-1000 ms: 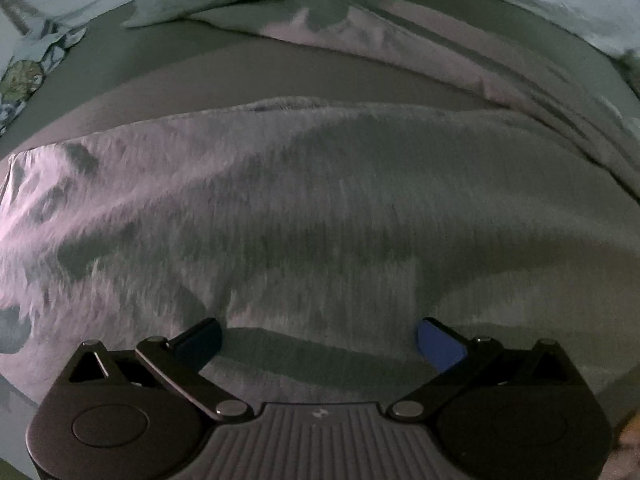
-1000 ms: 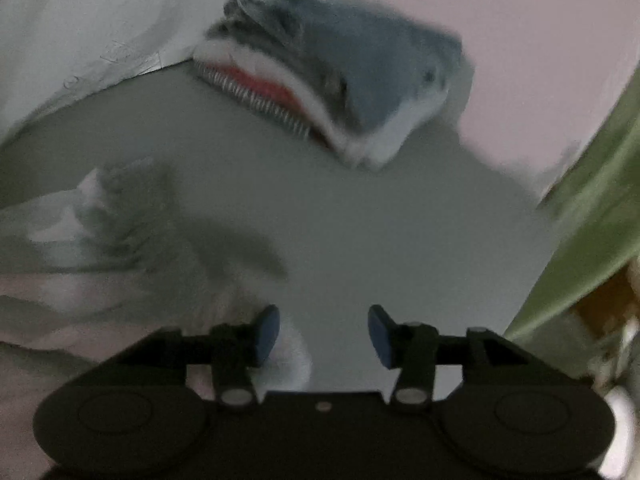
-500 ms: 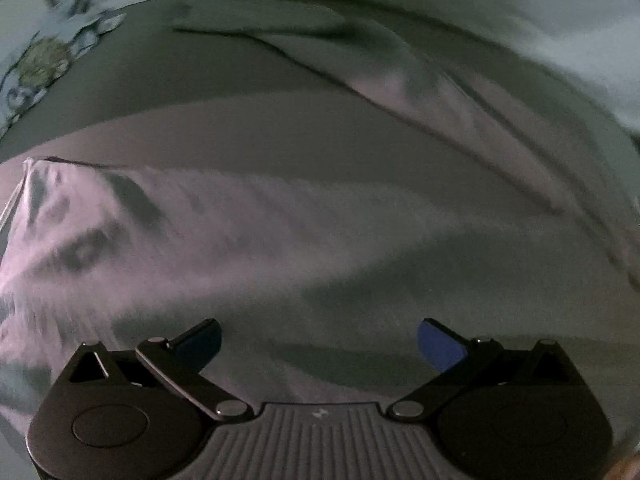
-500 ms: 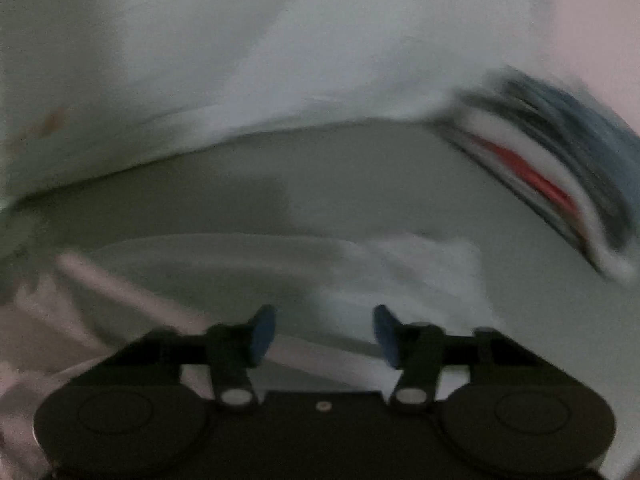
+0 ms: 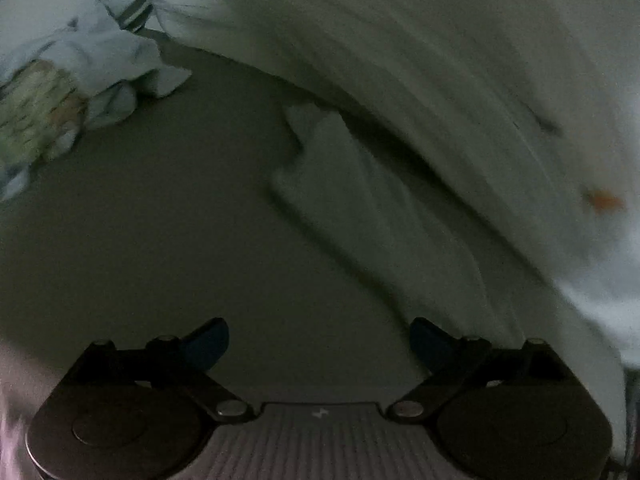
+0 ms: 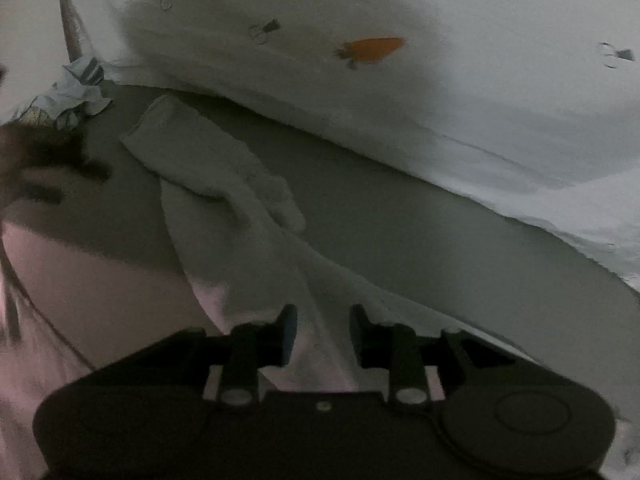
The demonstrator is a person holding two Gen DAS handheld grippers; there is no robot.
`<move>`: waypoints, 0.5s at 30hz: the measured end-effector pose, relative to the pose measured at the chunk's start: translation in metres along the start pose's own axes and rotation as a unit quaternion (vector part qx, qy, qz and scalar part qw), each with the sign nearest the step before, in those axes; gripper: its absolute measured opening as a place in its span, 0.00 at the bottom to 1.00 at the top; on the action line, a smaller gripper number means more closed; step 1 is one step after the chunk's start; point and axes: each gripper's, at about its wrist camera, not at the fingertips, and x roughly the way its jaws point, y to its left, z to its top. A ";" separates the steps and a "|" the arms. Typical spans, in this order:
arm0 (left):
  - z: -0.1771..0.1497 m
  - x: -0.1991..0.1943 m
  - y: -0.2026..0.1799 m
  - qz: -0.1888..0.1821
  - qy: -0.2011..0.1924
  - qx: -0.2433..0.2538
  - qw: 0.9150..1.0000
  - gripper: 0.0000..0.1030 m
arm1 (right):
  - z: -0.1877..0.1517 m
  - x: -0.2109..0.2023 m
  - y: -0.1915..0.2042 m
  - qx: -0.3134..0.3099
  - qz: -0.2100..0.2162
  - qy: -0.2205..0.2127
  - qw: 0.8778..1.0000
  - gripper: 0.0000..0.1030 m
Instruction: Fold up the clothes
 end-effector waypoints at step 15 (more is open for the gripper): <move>0.046 0.066 -0.041 0.107 -0.083 -0.015 0.991 0.02 | -0.020 0.015 -0.020 0.077 -0.015 0.071 0.994 0.30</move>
